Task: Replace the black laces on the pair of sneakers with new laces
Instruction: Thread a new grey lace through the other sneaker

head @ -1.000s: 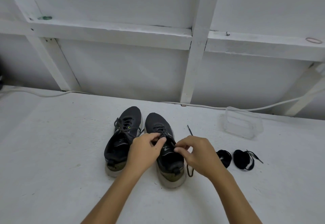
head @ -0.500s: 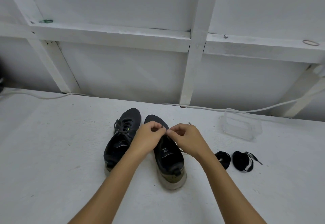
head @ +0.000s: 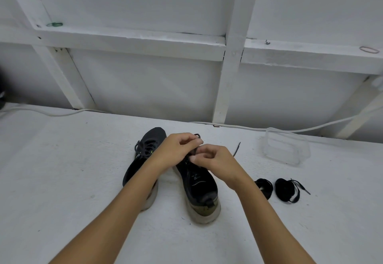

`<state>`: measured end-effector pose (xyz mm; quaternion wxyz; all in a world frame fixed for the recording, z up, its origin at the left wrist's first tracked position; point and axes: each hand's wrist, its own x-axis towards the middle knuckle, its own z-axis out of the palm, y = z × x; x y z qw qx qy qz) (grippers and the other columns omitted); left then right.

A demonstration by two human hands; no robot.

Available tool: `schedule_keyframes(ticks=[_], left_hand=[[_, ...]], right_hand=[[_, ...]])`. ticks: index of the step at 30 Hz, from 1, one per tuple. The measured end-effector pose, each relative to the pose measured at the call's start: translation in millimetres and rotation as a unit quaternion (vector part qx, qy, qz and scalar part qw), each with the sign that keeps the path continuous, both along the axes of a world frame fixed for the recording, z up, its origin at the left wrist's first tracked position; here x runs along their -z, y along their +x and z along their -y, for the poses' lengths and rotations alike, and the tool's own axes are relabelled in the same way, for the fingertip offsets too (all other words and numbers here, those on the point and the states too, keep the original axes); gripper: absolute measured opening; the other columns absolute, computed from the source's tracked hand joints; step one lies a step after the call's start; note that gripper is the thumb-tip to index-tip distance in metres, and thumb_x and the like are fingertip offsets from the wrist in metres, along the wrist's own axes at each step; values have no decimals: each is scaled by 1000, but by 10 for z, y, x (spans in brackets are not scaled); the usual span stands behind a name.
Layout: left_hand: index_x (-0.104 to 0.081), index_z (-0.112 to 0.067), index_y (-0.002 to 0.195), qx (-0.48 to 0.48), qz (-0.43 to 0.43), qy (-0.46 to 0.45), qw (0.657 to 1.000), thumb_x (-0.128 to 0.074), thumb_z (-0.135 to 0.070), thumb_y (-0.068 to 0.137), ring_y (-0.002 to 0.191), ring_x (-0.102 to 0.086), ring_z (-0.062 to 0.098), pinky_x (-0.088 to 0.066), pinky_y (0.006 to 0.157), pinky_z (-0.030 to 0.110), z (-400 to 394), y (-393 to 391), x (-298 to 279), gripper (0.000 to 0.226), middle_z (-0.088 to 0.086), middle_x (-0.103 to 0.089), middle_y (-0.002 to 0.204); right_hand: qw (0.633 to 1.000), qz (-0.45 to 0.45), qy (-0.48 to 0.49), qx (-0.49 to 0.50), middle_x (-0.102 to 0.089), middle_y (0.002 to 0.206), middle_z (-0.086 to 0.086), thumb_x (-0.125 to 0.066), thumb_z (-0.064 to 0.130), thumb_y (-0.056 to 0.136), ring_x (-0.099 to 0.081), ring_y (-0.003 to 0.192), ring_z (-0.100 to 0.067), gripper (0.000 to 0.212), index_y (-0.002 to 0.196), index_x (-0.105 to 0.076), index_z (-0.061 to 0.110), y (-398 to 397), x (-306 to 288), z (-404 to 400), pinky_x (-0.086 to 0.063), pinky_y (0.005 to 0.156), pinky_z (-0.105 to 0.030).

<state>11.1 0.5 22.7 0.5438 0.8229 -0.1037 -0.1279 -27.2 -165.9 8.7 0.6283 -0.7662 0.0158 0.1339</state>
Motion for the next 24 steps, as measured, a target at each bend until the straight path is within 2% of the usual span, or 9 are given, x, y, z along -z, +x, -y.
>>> schedule_keyframes(ticks=[3,5,8,11,13,15,18,21,24], left_hand=[[-74,-33,105,22,-13,27,999,-50,-40,102,102,-66,3,-47,97,27,-56,-33,-8,25,-15,-74,98],[-72,-32,110,44,-1,68,997,-53,-36,101,99,-66,-1,-48,94,23,-118,-80,20,22,-16,-74,99],[-75,-31,96,36,34,144,988,-65,-33,94,86,-66,0,-51,82,22,-231,-155,44,10,-14,-74,90],[-78,-30,92,58,2,128,990,-72,-30,89,87,-67,0,-49,79,15,-262,-242,9,7,-14,-75,89],[-80,-30,94,61,5,136,989,-76,-26,86,86,-68,-4,-49,77,9,-208,-289,18,10,-14,-76,88],[-79,-29,90,14,25,149,988,-80,-24,81,76,-67,-4,-48,67,10,-120,-309,41,10,-10,-76,81],[-74,-28,89,-33,21,155,987,-84,-26,77,65,-63,0,-41,57,8,-31,-312,59,16,-6,-73,73],[-75,-29,92,-29,22,206,978,-81,-32,79,58,-55,2,-41,59,16,21,-312,76,15,-10,-63,62],[-73,-31,86,-63,69,290,952,-73,-36,82,73,-56,9,-45,68,24,89,-343,98,6,-14,-55,64]], right_hand=[[999,6,26,34,-72,76,5,-74,14,90,-68,74,-5,10,99,-72,15,8,19,10,-51,73,-23],[997,4,49,59,-74,80,3,-69,11,94,-69,75,-4,7,101,-70,14,-1,46,16,-51,70,-21],[995,7,51,90,-78,87,-1,-67,10,95,-69,76,-8,8,97,-69,18,-13,109,21,-52,69,-24],[992,13,65,111,-78,87,-2,-68,9,94,-69,76,-11,9,94,-69,18,-16,139,3,-55,74,-31],[991,21,69,114,-78,87,-3,-68,8,94,-70,76,-12,9,94,-69,17,-18,143,-27,-54,71,-28],[989,30,81,118,-78,86,-4,-67,7,94,-70,76,-12,8,94,-68,15,-24,143,-47,-53,69,-25],[989,34,93,112,-77,86,-10,-67,6,94,-70,76,-16,8,94,-68,14,-40,138,-56,-58,73,-32],[988,36,100,114,-76,86,-12,-68,5,94,-70,75,-18,7,94,-68,12,-57,143,-57,-60,76,-37],[987,33,109,117,-76,87,-14,-70,6,92,-69,75,-17,6,94,-68,11,-70,150,-67,-59,73,-32]])
